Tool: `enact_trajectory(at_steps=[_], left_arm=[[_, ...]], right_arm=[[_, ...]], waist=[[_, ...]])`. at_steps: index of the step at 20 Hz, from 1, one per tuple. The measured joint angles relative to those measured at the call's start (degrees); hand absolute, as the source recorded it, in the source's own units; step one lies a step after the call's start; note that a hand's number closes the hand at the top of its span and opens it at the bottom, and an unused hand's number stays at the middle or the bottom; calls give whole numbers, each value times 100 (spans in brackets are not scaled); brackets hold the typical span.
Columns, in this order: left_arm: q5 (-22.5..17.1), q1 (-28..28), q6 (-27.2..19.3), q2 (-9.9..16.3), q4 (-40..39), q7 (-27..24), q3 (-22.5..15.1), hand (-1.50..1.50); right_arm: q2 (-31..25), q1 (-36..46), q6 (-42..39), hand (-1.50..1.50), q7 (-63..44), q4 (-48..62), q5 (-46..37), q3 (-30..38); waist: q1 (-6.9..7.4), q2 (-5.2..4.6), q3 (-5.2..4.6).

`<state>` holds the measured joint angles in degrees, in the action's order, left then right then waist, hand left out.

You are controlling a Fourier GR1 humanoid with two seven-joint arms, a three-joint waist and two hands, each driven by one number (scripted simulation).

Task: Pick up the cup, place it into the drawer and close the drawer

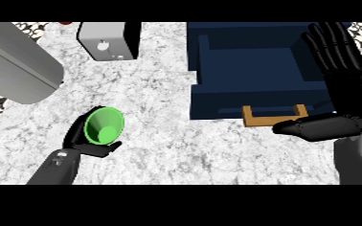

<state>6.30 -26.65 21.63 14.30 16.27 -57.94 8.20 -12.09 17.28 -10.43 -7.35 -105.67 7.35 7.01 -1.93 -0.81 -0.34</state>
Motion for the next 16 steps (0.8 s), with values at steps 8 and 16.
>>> enact_trajectory(at_steps=[8, 16], left_arm=[[-311, -147, -320, -205, 342, -253, 260, 150], [-974, -359, -908, -542, 677, -286, 941, 150]], right_arm=[[-54, -6, -13, -150, -92, -51, 90, 95], [-90, -56, -40, -150, -10, 7, 106, 191]], waist=[[44, 26, 7], [123, 54, 23]])
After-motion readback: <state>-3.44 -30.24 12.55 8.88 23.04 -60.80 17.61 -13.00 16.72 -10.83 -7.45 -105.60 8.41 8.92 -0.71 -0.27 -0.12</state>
